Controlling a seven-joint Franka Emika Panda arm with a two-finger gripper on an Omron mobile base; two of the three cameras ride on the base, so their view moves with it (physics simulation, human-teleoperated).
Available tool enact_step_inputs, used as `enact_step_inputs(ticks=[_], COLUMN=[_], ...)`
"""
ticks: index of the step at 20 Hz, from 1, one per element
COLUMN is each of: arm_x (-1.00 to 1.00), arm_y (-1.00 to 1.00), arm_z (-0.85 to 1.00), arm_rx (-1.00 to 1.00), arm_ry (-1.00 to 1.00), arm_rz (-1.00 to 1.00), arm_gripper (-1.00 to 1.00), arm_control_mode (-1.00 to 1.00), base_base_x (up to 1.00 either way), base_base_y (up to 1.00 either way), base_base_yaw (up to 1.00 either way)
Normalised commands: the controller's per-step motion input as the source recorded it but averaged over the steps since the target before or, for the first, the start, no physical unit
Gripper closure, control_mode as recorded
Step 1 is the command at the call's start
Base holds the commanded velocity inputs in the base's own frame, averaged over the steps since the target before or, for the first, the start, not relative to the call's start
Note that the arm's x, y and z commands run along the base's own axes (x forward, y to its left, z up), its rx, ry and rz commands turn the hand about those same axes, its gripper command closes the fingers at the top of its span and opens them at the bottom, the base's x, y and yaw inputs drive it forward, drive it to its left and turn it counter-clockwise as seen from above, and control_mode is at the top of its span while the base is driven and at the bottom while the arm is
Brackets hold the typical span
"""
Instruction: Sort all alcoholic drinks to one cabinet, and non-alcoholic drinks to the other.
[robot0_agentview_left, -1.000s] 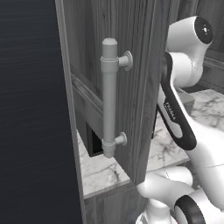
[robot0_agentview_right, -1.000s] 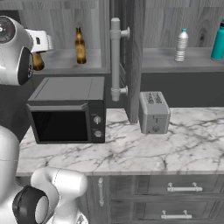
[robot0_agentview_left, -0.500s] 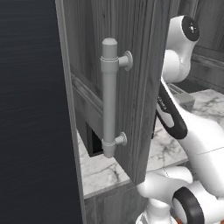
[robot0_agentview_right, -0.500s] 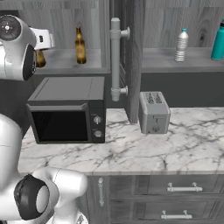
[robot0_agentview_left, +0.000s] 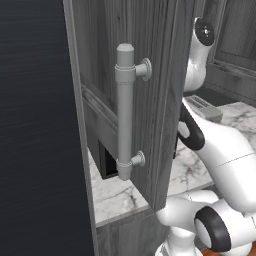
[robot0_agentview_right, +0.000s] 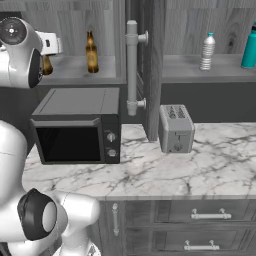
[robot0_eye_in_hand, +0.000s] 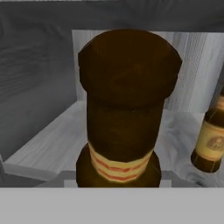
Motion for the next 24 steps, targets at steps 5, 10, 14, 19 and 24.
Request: enact_step_inputs(ticks=[5, 10, 14, 19, 24], arm_x=[0.20, 0.18, 0.17, 0.17, 0.17], arm_y=[0.11, 0.11, 0.08, 0.07, 0.05], arm_z=[-0.07, -0.08, -0.09, -0.09, -0.10], arm_rx=[0.00, 0.00, 0.00, 0.00, 0.00], arm_ry=[0.00, 0.00, 0.00, 0.00, 0.00], arm_rz=[0.00, 0.00, 0.00, 0.00, 0.00], arm_gripper=[1.00, 1.00, 1.00, 1.00, 1.00], arm_control_mode=[-1.00, -1.00, -1.00, -1.00, -1.00], base_base_x=[0.00, 0.00, 0.00, 0.00, 0.00], base_base_y=[0.00, 0.00, 0.00, 0.00, 0.00], base_base_yaw=[0.00, 0.00, 0.00, 0.00, 0.00])
